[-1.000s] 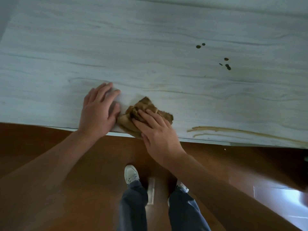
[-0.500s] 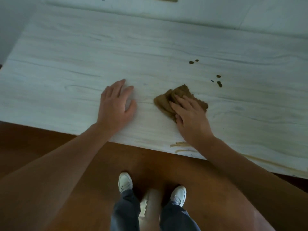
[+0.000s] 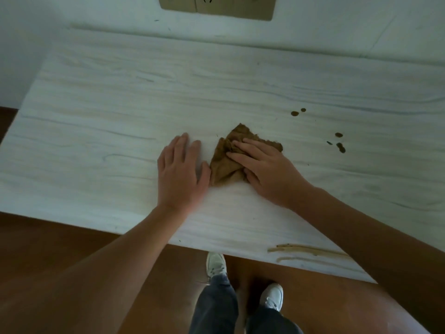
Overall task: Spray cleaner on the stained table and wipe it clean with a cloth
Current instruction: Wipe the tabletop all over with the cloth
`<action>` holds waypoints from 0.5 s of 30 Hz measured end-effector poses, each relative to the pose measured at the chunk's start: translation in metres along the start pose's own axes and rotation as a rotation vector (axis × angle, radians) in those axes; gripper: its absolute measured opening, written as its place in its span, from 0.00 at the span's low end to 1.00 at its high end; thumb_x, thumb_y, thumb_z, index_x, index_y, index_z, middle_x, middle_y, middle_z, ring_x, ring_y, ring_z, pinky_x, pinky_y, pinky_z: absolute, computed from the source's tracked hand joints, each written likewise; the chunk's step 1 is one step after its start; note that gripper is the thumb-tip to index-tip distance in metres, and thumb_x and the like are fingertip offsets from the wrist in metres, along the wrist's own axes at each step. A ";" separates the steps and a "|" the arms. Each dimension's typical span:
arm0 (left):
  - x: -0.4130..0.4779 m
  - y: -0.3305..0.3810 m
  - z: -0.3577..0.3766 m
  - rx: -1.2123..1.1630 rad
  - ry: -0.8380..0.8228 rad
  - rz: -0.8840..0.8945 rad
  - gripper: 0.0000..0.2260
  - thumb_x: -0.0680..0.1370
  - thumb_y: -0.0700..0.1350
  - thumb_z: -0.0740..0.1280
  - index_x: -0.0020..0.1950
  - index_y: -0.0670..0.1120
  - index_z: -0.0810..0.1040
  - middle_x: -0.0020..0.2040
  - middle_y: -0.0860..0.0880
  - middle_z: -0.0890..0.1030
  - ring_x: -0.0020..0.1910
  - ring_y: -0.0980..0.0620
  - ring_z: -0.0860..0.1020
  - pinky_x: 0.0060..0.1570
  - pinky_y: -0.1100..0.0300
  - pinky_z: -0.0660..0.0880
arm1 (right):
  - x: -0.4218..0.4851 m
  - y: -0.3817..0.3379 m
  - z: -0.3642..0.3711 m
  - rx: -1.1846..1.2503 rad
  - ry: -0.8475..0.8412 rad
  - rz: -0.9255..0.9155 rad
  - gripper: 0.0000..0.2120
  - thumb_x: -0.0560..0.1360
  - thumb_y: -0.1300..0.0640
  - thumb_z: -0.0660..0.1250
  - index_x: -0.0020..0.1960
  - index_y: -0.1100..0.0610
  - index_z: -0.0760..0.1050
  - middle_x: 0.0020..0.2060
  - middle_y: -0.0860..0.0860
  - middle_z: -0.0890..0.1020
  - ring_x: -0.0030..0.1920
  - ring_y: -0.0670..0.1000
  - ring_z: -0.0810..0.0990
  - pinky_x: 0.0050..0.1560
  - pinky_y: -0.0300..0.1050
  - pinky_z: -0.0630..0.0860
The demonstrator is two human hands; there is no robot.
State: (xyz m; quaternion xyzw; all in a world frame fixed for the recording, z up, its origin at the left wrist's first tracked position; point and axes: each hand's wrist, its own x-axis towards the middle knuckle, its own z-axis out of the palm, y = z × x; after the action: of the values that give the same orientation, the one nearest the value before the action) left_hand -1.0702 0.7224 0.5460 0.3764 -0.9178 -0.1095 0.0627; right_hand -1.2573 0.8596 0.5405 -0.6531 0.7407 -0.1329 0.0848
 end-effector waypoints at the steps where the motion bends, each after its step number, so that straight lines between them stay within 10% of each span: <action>1: 0.001 -0.001 0.001 -0.001 0.005 0.008 0.23 0.82 0.53 0.56 0.75 0.46 0.69 0.78 0.41 0.66 0.79 0.42 0.62 0.78 0.44 0.59 | 0.011 0.005 -0.001 -0.014 0.002 -0.006 0.24 0.80 0.53 0.54 0.74 0.51 0.70 0.74 0.51 0.70 0.75 0.54 0.66 0.73 0.56 0.67; 9: 0.001 -0.005 0.003 0.021 0.009 0.017 0.24 0.82 0.54 0.57 0.75 0.45 0.70 0.79 0.41 0.66 0.79 0.41 0.62 0.78 0.43 0.60 | 0.075 0.033 -0.011 0.042 0.122 0.245 0.23 0.79 0.58 0.61 0.73 0.53 0.72 0.72 0.54 0.72 0.73 0.59 0.68 0.75 0.55 0.62; 15: 0.003 -0.004 0.004 0.039 0.015 0.016 0.24 0.82 0.53 0.60 0.75 0.45 0.70 0.78 0.41 0.67 0.79 0.42 0.62 0.78 0.43 0.60 | 0.094 0.028 -0.012 0.003 -0.006 -0.057 0.23 0.77 0.59 0.63 0.72 0.53 0.73 0.72 0.54 0.73 0.73 0.60 0.69 0.73 0.58 0.66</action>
State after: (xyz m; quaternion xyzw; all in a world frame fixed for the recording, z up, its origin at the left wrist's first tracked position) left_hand -1.0699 0.7181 0.5414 0.3711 -0.9222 -0.0884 0.0632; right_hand -1.3000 0.7707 0.5472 -0.6741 0.7215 -0.1342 0.0844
